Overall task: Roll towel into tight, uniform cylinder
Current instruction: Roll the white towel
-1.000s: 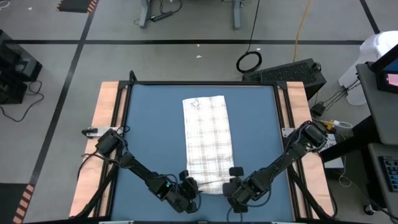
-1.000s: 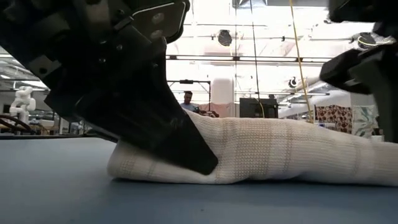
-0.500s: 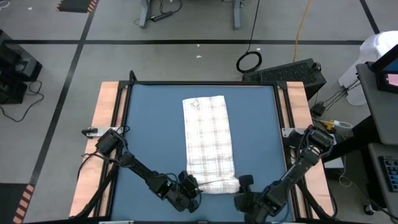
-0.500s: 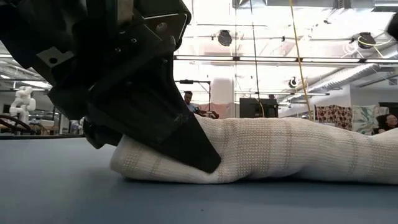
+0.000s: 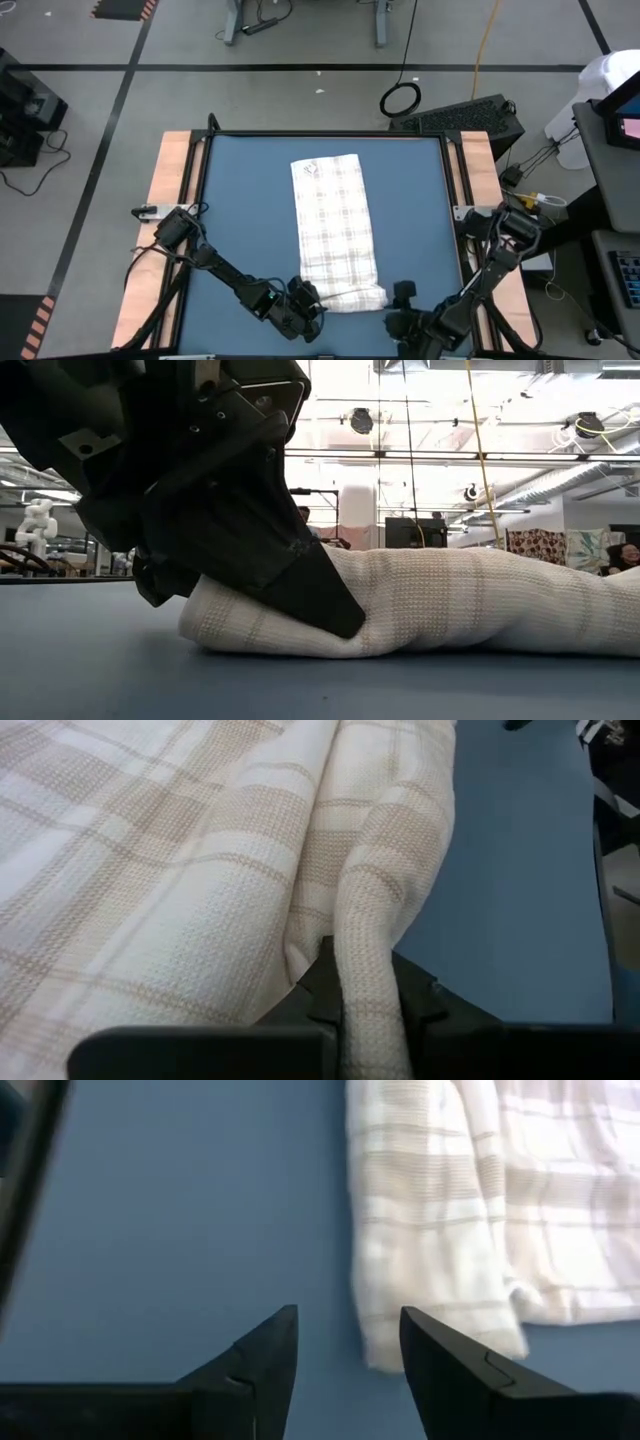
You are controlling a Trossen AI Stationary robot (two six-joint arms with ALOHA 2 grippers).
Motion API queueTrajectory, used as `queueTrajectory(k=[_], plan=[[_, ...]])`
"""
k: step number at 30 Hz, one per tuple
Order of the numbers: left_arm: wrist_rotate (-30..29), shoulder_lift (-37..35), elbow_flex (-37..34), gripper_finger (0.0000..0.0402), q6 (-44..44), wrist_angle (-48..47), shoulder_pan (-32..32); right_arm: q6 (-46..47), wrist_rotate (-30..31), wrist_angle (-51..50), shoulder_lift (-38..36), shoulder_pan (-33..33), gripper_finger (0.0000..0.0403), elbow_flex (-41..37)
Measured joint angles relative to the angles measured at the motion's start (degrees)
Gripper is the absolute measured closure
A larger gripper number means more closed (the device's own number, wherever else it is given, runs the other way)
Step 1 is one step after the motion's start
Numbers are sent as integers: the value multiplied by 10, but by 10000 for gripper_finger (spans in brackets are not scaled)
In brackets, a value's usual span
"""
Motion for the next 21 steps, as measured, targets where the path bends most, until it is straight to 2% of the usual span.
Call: queueTrajectory(k=[7, 12, 14, 21], plan=[[8, 0, 0, 366, 0, 3, 0, -79, -8, 6, 3, -51, 236, -1], [9, 0, 0, 366, 1, 3, 0, -94, -79, 4, 10, -92, 230, -2], [9, 0, 0, 366, 2, 3, 0, -99, -105, 6, 12, -105, 215, -1], [9, 0, 0, 365, 19, 3, 0, -122, -124, -2, 12, -133, 135, -1]])
